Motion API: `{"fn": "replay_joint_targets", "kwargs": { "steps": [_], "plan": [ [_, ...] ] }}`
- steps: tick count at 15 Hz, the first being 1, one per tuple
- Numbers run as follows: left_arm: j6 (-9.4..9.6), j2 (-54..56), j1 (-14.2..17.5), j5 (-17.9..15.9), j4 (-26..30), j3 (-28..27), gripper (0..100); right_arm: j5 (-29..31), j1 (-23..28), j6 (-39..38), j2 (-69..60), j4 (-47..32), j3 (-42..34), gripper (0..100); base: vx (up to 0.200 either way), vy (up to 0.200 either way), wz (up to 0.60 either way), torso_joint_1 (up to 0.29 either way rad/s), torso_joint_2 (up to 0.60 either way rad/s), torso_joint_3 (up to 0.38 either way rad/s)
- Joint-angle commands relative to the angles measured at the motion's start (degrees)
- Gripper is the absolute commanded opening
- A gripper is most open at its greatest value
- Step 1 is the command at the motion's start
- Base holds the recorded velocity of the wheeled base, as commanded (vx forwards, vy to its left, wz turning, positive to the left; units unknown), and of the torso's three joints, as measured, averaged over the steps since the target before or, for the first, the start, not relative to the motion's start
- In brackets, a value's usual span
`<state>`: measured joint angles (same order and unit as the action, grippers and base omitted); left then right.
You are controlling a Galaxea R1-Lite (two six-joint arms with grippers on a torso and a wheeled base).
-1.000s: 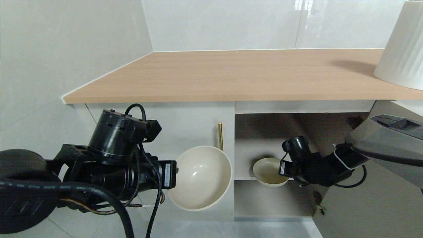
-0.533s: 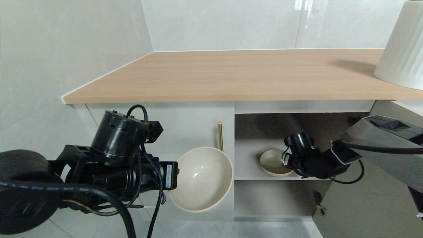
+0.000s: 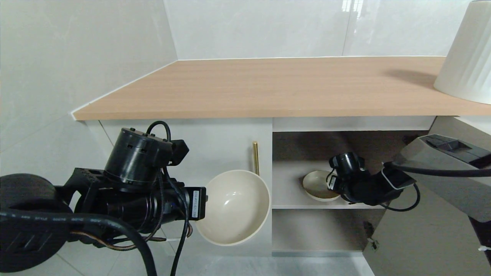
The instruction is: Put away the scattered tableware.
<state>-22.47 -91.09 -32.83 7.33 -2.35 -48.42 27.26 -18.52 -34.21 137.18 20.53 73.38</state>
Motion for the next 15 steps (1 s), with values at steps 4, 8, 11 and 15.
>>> {"fn": "replay_joint_targets", "kwargs": {
  "steps": [4, 8, 11, 15],
  "plan": [
    [-0.03, 0.1, 0.0, 0.1, 0.0, 0.0, 0, 0.3, 0.0, -0.2, -0.5, 0.0, -0.1, 100, 0.000, 0.000, 0.00, 0.000, 0.00, 0.000],
    [-0.03, 0.2, 0.0, 0.7, -0.1, -0.1, 0, 0.3, -0.1, -0.9, -2.3, 0.0, -0.9, 100, 0.000, 0.000, 0.00, 0.000, 0.00, 0.000],
    [0.06, 0.1, 0.0, 0.7, 0.0, 0.0, 0, -0.5, -1.7, -0.9, -7.9, 0.0, -5.2, 100, 0.000, 0.000, 0.00, 0.000, 0.00, 0.000],
    [3.04, -2.3, -2.6, 1.8, 0.0, -0.1, 0, -19.4, -8.2, 4.9, -25.6, 0.0, -19.8, 100, 0.000, 0.000, 0.00, 0.000, 0.00, 0.000]
  ]
}}
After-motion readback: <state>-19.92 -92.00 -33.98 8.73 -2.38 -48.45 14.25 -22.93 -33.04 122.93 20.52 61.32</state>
